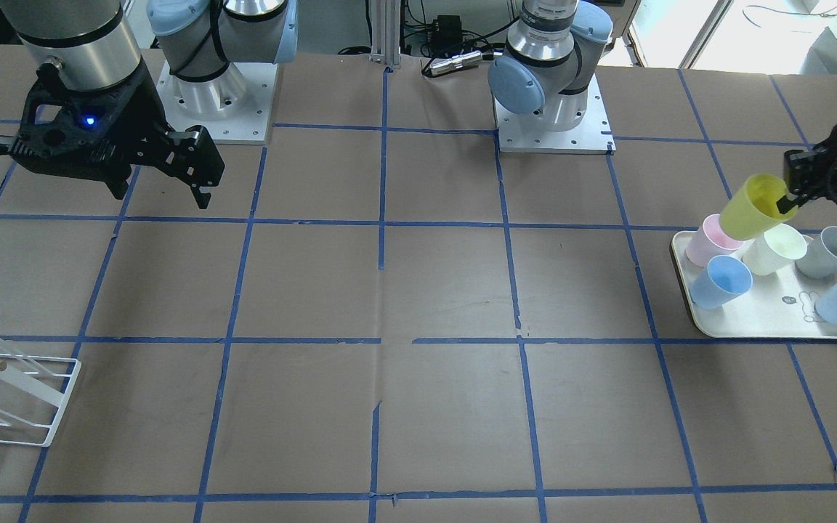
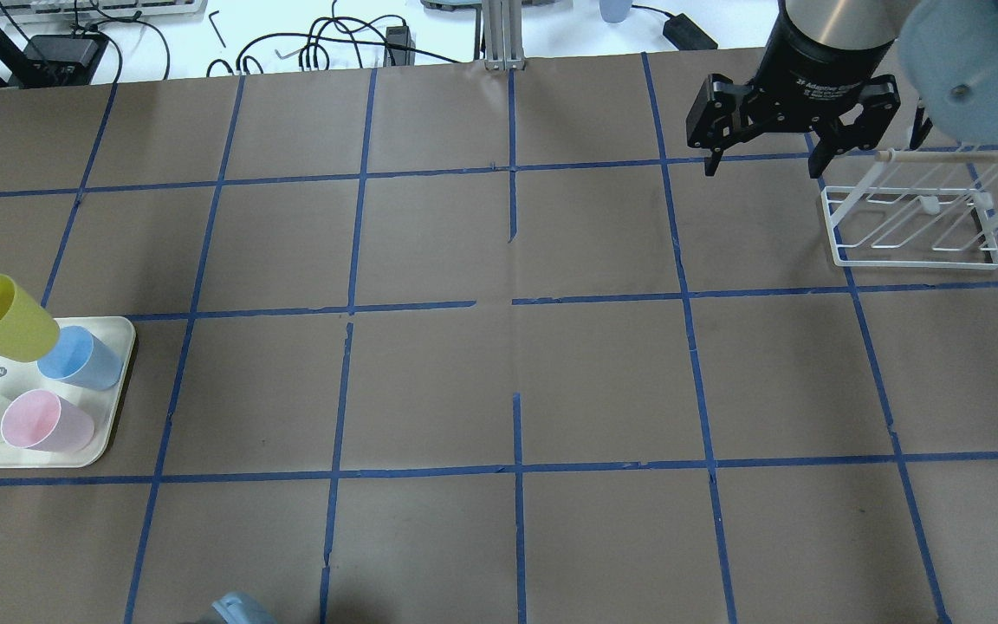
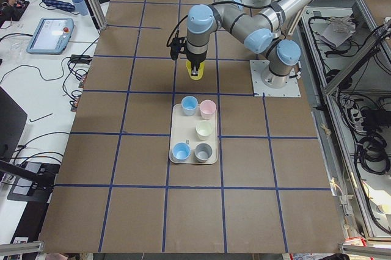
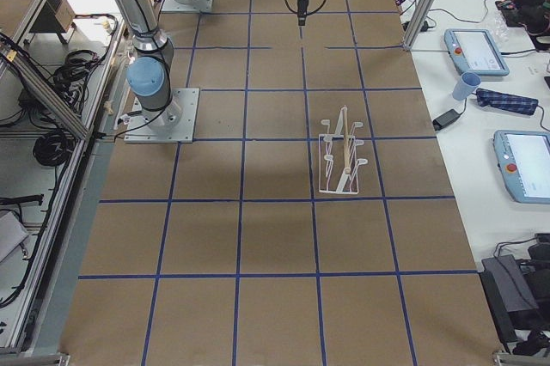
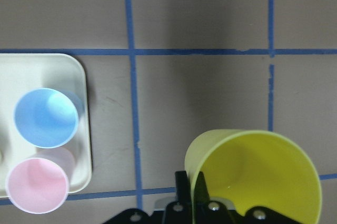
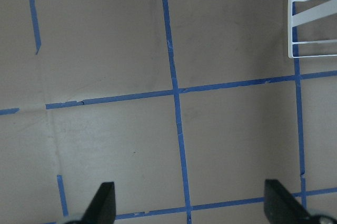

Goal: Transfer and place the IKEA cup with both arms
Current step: 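Lower the yellow cup into the empty tray slot with the left gripper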

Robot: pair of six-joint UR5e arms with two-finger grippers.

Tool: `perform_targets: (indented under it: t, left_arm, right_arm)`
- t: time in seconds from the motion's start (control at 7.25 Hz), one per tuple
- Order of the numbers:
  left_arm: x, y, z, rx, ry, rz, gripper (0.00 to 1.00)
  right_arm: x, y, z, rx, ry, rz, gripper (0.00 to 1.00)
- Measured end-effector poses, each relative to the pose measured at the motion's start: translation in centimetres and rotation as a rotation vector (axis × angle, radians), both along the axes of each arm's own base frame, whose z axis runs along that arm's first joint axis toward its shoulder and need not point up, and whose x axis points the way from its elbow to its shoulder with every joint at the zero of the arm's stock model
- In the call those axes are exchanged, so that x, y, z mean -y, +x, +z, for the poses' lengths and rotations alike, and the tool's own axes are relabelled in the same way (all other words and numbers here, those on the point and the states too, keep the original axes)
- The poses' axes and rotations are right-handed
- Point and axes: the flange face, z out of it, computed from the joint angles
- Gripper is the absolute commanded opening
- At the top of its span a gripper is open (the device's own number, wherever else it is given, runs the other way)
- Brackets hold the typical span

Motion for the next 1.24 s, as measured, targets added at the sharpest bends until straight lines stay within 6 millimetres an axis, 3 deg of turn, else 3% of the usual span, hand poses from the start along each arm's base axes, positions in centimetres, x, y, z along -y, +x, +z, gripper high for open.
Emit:
perform_targets:
  t: [0.28, 0.55, 0.83, 1.24]
  left_arm:
    - [1.7, 7.0, -2.1, 0.014, -0.022, -0.093, 0.00]
    - [4.1, 11.8, -6.7, 0.028, -0.046, -0.183, 0.00]
    - [5.5, 14.0, -11.2, 0.021, -0.052, -0.258, 0.00]
    - [6.2, 14.6, -15.1, -0.030, -0.059, -0.278, 0.00]
  right_arm:
    - [0.1, 0.1, 0.2, 0.005, -0.028, 0.007, 1.00]
    - [0.1, 0.1, 0.3, 0.007, -0.032, 0.010, 1.00]
    - [0.1, 0.1, 0.3, 0.007, -0.033, 0.010, 1.00]
    - [0.1, 0.1, 0.2, 0.007, -0.031, 0.010, 1.00]
